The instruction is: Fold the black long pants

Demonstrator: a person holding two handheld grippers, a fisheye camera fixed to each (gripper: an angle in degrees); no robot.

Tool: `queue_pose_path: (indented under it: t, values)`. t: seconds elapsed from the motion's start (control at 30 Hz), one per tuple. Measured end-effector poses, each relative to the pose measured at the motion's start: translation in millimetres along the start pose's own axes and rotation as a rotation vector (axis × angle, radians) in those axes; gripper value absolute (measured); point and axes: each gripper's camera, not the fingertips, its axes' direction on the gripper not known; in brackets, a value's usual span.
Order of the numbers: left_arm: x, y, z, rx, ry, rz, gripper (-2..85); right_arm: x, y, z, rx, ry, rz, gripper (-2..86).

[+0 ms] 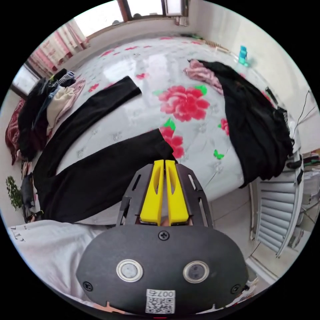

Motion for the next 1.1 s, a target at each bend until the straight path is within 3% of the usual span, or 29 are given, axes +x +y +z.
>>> queue_pose_path:
  t: [0.13, 0.27, 0.43, 0.57, 0.7, 0.83, 1.1]
  values:
    - [43.7, 16.8, 19.5, -0.053, -0.065, 0.040, -1.0, 18.6, 11.3, -27.0, 0.078, 0.129, 0.014, 0.4]
    - [88.7, 21.3, 33.8, -0.104, -0.252, 0.106, -1.0, 74.4, 22.6, 74.2, -0.238, 0.102, 0.178, 2.6]
    - [80.3, 38.2, -0.7, -0.039, -0.184, -0.002, -1.0, 65.3, 2.9, 53.0, -0.100, 0.128, 0.192, 6.0]
    - [75.6, 38.7, -36.3, 0.071, -0.144, -0.024, -0.9, -2.5, -27.1, 16.2, 0.096, 0.194, -0.021, 6.7]
    - [80.5, -10.1, -56.4, 0.127, -0.177, 0.025, -0.8, -93.0, -77.1, 40.7, 0.110, -0.098, -0.243, 7.1]
    - [90.8, -95.8, -69.2, 0.135, -0.221, 0.162, 0.6, -181.4, -142.8, 64.7, 0.069, -0.236, -0.397, 7.6]
    - [91.9, -248.5, -65.1, 0.075, -0.263, 0.344, 7.2, -361.6, -316.6, 121.5, -0.046, -0.094, -0.705, 9.9]
